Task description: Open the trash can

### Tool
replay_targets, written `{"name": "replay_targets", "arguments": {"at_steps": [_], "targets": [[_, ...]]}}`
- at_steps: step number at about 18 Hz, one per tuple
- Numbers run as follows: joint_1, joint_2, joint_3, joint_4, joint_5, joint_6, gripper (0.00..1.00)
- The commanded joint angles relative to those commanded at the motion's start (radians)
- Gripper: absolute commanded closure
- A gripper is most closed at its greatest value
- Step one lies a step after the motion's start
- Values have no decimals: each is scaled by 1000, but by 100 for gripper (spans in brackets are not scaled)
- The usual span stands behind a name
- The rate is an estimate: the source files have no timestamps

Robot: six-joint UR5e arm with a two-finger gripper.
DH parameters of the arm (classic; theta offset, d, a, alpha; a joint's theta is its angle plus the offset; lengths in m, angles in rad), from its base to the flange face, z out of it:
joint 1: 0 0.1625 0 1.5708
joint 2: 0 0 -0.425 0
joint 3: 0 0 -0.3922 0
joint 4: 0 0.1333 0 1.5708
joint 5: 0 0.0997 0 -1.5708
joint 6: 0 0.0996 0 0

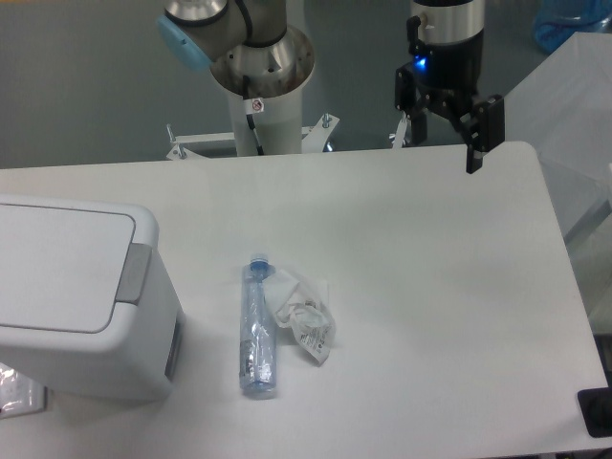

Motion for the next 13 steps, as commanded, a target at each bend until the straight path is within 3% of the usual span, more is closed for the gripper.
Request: {"name": "replay_targets", "arguments": {"at_steps": [5, 8, 13], "targets": [[-37, -12, 15, -2, -9, -58, 0], [-119, -89, 76, 2, -6, -289, 0], [-235, -163, 155, 0, -20, -581, 0]]}}
